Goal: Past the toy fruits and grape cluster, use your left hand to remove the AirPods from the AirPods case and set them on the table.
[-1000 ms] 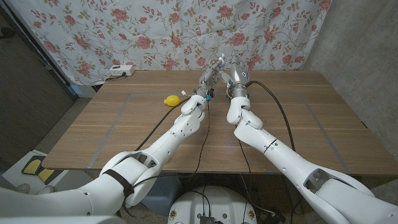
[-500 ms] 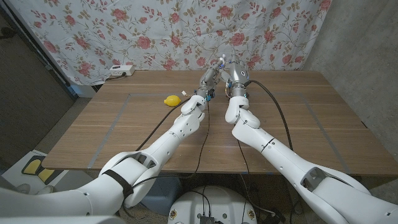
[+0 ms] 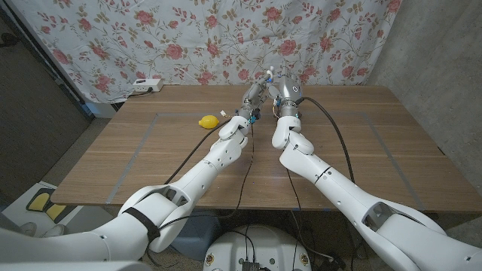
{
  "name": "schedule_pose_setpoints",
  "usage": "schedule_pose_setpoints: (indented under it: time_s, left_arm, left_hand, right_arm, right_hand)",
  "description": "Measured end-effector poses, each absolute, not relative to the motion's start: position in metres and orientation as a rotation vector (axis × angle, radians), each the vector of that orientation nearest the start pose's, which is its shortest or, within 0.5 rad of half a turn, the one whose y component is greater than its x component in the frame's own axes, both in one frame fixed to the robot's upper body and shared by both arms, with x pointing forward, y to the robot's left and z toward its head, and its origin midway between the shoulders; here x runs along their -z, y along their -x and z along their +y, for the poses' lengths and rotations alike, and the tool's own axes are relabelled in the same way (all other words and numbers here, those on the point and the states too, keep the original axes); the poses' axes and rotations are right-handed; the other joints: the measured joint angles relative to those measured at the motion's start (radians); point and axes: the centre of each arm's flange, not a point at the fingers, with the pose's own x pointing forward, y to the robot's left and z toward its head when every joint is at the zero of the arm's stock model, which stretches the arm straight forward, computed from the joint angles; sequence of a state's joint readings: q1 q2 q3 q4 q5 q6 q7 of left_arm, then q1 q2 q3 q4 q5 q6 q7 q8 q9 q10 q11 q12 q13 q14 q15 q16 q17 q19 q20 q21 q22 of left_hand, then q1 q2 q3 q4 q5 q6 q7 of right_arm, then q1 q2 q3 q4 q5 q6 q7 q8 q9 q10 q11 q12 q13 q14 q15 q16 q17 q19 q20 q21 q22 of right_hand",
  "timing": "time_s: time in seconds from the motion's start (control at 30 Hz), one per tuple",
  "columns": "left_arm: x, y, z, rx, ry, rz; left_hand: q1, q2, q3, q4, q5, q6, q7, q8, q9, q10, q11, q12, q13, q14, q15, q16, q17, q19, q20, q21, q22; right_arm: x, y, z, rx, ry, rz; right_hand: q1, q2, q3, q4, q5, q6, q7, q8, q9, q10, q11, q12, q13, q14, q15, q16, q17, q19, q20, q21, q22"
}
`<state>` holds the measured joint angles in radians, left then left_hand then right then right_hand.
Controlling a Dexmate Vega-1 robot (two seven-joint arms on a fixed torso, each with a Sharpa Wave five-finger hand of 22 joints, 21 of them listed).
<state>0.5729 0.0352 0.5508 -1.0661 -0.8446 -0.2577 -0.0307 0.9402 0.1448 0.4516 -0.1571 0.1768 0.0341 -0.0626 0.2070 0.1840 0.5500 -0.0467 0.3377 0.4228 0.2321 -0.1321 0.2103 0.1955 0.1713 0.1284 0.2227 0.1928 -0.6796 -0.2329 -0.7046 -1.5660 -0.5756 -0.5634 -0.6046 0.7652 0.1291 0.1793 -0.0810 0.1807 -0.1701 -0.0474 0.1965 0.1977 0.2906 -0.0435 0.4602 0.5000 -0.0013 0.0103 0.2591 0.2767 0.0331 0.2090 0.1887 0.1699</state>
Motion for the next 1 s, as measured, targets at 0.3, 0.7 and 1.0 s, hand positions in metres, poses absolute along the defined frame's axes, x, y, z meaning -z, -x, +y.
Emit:
schedule_pose_setpoints:
  time_s: [0.3, 0.7, 1.0]
  left_arm:
    - [-0.0376, -0.6722, 0.0396, 0.529, 0.472, -0.524]
    - [-0.0361, -0.6707, 0.0401, 0.536, 0.466, -0.519]
    - [-0.0354, -0.6703, 0.039, 0.546, 0.463, -0.513]
  left_hand:
    - [0.013, 0.003, -0.001, -0.001, 0.001, 0.0, 0.0, 0.0, 0.0, 0.0, 0.0, 0.0, 0.0, 0.0, 0.0, 0.0, 0.0, 0.0, 0.0, 0.0, 0.0]
    - [0.014, 0.005, -0.008, 0.0, 0.001, 0.007, 0.007, -0.004, 0.0, 0.0, 0.0, 0.0, 0.0, 0.0, 0.0, 0.0, 0.002, -0.004, 0.004, 0.0, 0.0]
    - [0.014, 0.005, -0.008, 0.0, 0.001, 0.007, 0.007, -0.004, 0.0, 0.0, 0.0, 0.0, 0.0, 0.0, 0.0, 0.0, 0.002, -0.004, 0.004, 0.0, 0.0]
  right_arm:
    - [-0.0513, -0.6069, -0.0946, 0.527, 0.892, -0.703]
    - [-0.0494, -0.6076, -0.0965, 0.538, 0.876, -0.689]
    - [-0.0481, -0.6077, -0.0973, 0.539, 0.867, -0.686]
  right_hand:
    - [-0.014, 0.012, -0.002, 0.002, 0.0, 0.0, 0.0, 0.0, 0.0, 0.021, -0.014, 0.046, 0.033, 0.025, -0.003, 0.011, 0.014, 0.004, -0.004, 0.004, 0.0]
    - [-0.039, 0.022, -0.004, 0.013, 0.0, -0.003, 0.003, 0.007, 0.005, 0.021, -0.014, 0.08, 0.07, 0.041, -0.012, 0.015, 0.028, 0.018, 0.0, 0.004, 0.0]
    - [-0.039, 0.03, 0.002, 0.015, 0.0, -0.003, 0.003, 0.007, 0.005, 0.012, -0.023, 0.096, 0.089, 0.046, -0.017, 0.023, 0.037, 0.027, -0.002, 0.008, 0.0]
